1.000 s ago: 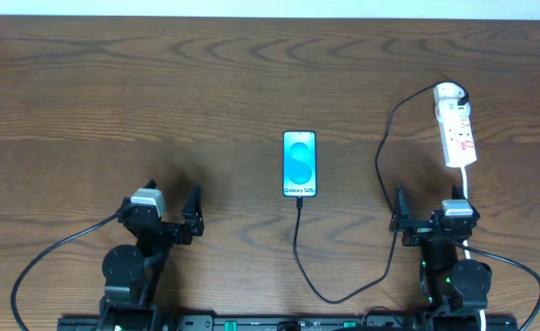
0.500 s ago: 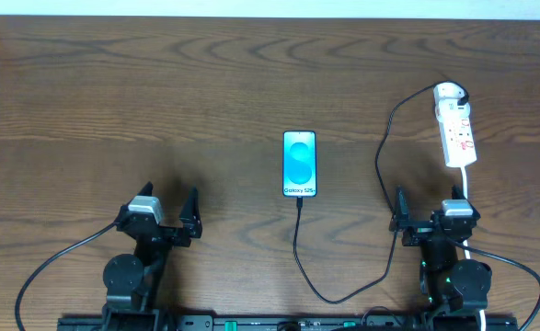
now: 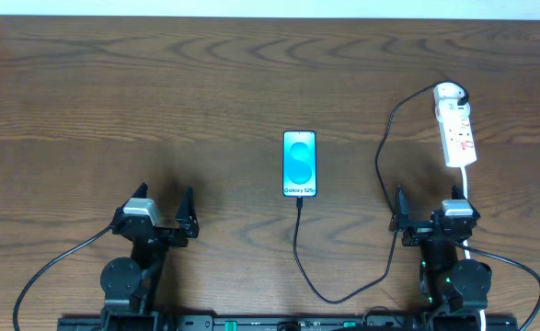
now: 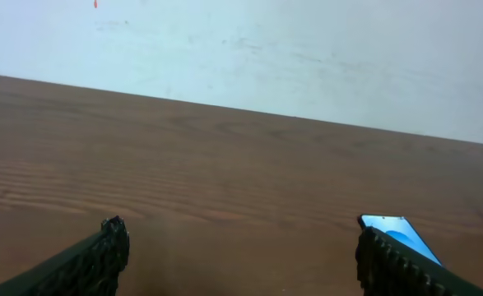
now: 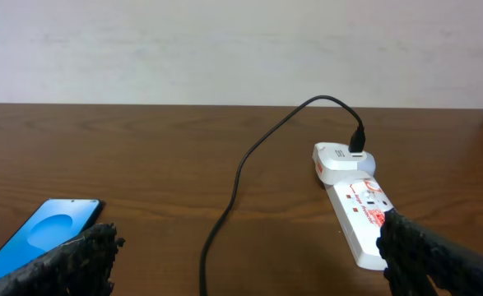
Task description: Plug charger to phone and switch on socket
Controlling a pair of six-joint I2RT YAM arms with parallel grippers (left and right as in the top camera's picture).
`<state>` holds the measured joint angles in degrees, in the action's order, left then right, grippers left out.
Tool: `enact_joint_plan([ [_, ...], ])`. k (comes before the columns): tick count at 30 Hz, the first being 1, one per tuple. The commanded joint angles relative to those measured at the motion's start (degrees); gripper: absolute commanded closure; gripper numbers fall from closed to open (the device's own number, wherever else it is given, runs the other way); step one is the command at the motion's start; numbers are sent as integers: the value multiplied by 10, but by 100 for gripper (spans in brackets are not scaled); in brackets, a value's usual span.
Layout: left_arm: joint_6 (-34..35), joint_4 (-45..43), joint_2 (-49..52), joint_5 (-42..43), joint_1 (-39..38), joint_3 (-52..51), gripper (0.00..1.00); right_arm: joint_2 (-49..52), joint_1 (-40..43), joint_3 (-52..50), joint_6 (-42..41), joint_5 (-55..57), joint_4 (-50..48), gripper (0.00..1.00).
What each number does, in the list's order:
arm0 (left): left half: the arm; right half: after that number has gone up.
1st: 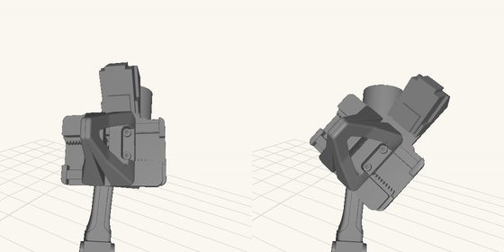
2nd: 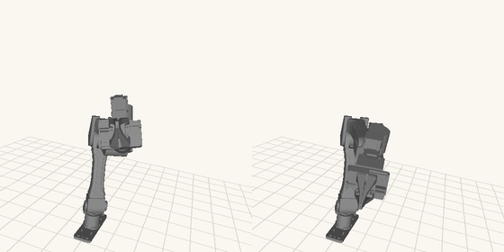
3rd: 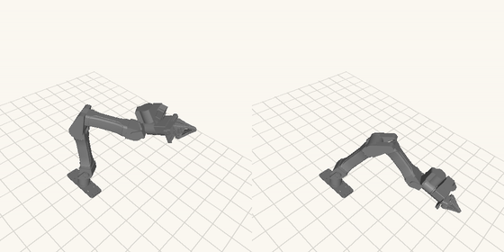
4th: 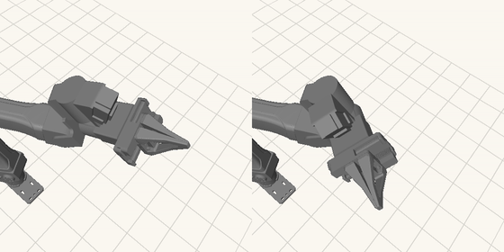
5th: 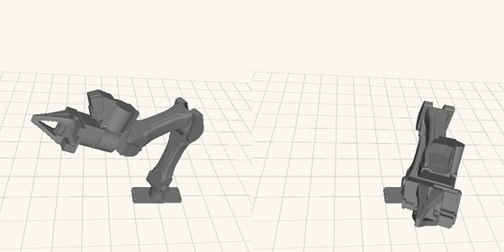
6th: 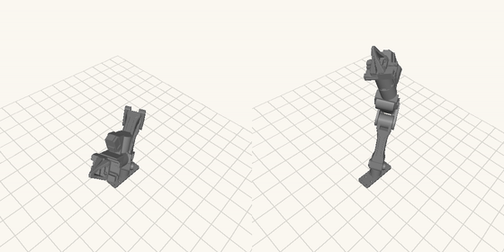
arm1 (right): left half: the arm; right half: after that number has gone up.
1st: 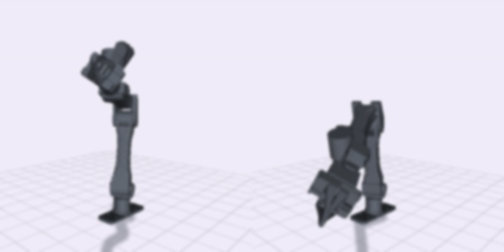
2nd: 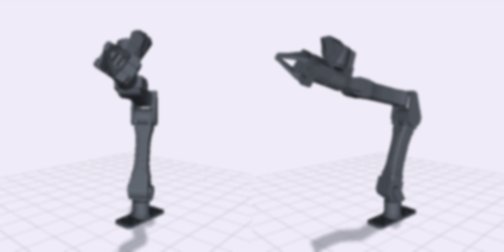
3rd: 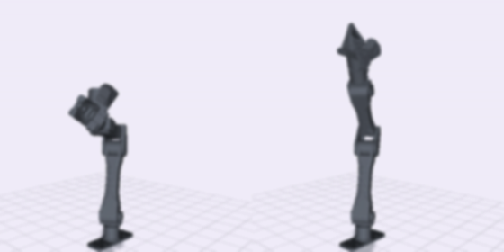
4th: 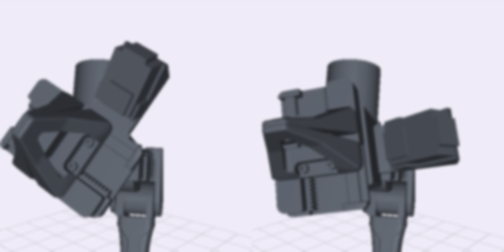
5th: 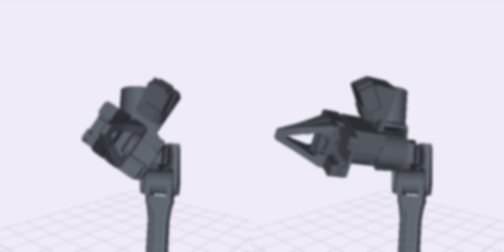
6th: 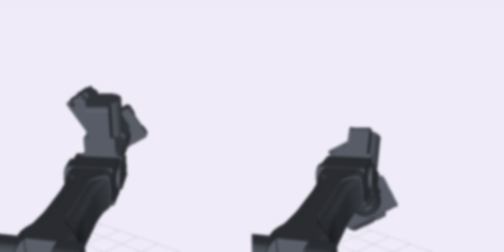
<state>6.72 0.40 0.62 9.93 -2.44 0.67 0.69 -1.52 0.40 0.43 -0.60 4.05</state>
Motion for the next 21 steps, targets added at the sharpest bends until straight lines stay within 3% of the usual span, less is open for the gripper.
enact_joint_plan([
  [1,-40,30,-6,6,3,-5,10,-4,-3,-1,-8,2,3,1],
  [21,-71,32,-6,-1,3,-5,10,-4,-3,-1,-8,2,3,1],
])
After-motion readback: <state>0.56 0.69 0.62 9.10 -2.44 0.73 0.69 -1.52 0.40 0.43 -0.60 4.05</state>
